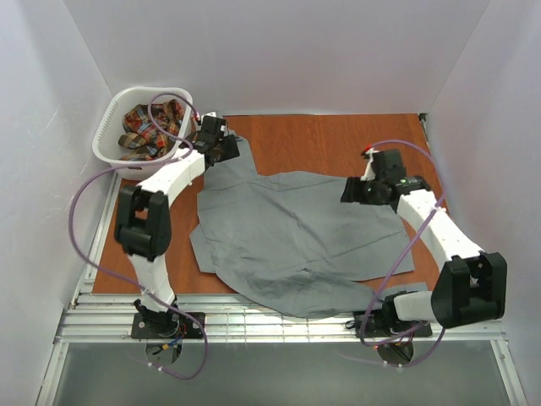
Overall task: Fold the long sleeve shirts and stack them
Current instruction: Flatten the shirt out
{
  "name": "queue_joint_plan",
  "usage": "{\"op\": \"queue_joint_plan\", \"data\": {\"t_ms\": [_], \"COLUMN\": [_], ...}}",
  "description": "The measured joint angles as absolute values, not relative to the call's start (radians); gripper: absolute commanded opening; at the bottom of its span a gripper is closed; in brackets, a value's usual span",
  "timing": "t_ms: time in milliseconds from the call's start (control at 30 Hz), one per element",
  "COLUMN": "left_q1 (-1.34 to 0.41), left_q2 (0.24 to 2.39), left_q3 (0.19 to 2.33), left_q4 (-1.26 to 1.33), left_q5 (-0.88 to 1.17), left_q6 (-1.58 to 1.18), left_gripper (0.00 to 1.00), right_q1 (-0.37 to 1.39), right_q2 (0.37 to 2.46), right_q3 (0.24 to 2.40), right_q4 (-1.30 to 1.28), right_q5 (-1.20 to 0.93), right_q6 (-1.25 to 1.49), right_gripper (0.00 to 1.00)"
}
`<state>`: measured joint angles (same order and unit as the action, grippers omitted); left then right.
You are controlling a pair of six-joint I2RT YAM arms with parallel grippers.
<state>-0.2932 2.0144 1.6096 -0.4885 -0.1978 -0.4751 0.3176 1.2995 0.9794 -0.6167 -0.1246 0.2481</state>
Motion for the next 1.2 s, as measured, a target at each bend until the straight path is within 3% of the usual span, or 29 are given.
{"op": "queue_joint_plan", "data": {"t_ms": [200, 467, 800, 1100, 1200], "left_q1": [-0.48, -0.521, -0.507, -0.351, -0.323], "left_q2": [1.644, 1.633, 1.71, 1.747, 1.74], "left_q3": [1.29, 0.991, 1.02, 1.097, 1.149], "left_q4": [-0.477, -0.569, -0.607, -0.656, -0.665], "left_q5": [-0.121, -0.058, -0.13, -0.226, -0.245], "left_q6": [-0.494, -0.522, -0.532, -0.508, -0.489], "left_gripper": [0.82, 0.81, 0.8, 0.82, 0.84], "right_q1": [0.136, 0.152, 0.347, 0.759, 0.801], "right_q2": [1.441, 1.566, 1.545, 1.502, 1.493], "right_q3": [1.058, 0.984, 0.843, 0.813, 0.825], "right_q4": [-0.535, -0.487, -0.499, -0.542, -0.594], "right_q5": [-0.088, -0.063, -0.019, -0.105, -0.13], "right_q6": [0.239, 0.252, 0.261, 0.324, 0.332], "right_gripper": [0.56, 0.57, 0.6, 0.61, 0.61]}}
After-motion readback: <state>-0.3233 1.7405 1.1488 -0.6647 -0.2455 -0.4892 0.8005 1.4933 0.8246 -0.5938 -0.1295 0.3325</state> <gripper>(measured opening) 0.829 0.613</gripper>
